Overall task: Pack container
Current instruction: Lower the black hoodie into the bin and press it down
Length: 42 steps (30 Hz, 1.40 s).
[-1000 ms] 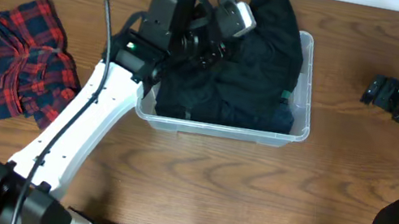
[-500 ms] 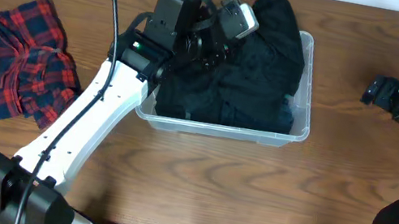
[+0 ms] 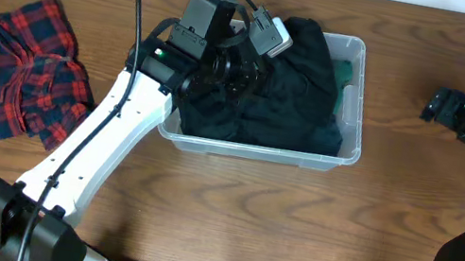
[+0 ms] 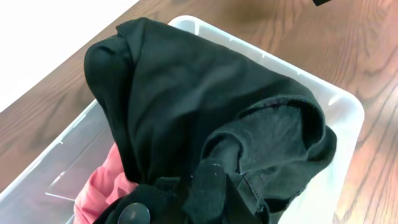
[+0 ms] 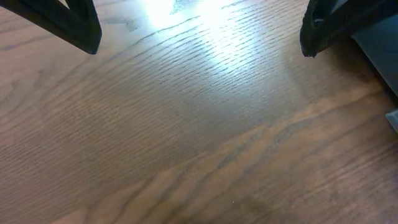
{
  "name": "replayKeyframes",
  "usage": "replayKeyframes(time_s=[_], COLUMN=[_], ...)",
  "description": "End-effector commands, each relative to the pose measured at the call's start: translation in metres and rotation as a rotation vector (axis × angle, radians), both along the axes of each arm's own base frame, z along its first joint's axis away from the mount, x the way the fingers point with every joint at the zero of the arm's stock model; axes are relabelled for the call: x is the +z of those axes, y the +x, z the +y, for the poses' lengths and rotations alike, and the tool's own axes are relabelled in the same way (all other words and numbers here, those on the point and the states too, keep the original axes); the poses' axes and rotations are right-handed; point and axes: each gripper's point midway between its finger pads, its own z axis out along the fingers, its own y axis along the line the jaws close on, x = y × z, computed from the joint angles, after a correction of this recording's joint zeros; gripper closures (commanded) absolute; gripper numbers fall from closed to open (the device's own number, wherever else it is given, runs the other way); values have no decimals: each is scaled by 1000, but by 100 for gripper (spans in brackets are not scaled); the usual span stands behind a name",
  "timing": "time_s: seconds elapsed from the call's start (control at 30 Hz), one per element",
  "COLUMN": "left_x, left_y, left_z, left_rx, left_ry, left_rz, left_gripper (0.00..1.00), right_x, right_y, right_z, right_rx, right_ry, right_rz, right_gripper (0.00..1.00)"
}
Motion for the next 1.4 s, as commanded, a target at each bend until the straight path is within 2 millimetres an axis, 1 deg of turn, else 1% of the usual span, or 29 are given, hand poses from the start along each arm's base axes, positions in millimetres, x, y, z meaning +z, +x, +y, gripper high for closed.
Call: replayKeyframes(time_s=[0.0, 0.03, 0.07, 0.1, 0.13, 0.2, 0.27, 0.3, 0.33, 0.4, 0.5, 0.6, 0.7, 0.77, 0.83, 0.93, 1.03, 1.07, 1.17, 1.27, 1.37], left_x=[24, 24, 24, 25, 25, 28, 33, 34, 36, 39, 35, 23, 6, -6, -23, -51, -88, -104, -146, -184, -214], left_y=[-4, -4, -4, -4, -4, -7, -12, -13, -13, -10, 2, 21, 44, 53, 62, 75, 84, 85, 83, 76, 68], left_z=[-5, -5, -5, -5, -6, -11, -18, -21, -23, -23, -17, -5, 11, 13, 10, 8, 7, 6, 7, 8, 9], left_rx=[-17, -16, -17, -17, -19, -42, -79, -87, -93, -87, -38, 66, 246, 279, 292, 360, 405, 414, 452, 475, 477], left_ry=[-50, -50, -50, -51, -53, -71, -99, -107, -111, -114, -82, -13, 19, 35, 36, 26, 44, 56, 84, 126, 170], left_rz=[-34, -34, -34, -36, -37, -39, -41, -45, -53, -72, -97, -113, -73, -58, -33, 33, 105, 138, 243, 335, 396], left_gripper=[76, 57, 45, 36, 28, 15, 5, 2, 1, 2, 2, 2, 2, 2, 2, 2, 2, 2, 2, 2, 2], right_x=[-3, -3, -3, -3, -3, -3, -3, -3, -3, -3, -3, -3, -3, -3, -3, -3, -3, -3, -3, -3, -3], right_y=[0, 0, 0, 0, 0, 0, 0, 0, 0, 0, 0, 0, 0, 0, 0, 0, 0, 0, 0, 0, 0], right_z=[-1, 0, 0, -1, -1, 0, 0, 0, 0, -1, 0, -1, -1, -1, -1, -1, -1, -1, -1, -1, -1], right_rx=[-12, -12, -12, -12, -12, -12, -12, -11, -12, -12, -12, -14, -13, -13, -12, -12, -13, -13, -12, -13, -13], right_ry=[4, 5, 5, 4, 4, 5, 5, 4, 5, 4, 5, 4, 5, 5, 5, 5, 4, 4, 5, 4, 5], right_rz=[6, 6, 6, 6, 6, 6, 6, 6, 6, 6, 6, 6, 6, 6, 6, 6, 6, 6, 6, 6, 6], right_gripper=[1, 1, 1, 1, 1, 1, 1, 1, 1, 1, 1, 1, 1, 1, 1, 1, 1, 1, 1, 1, 1])
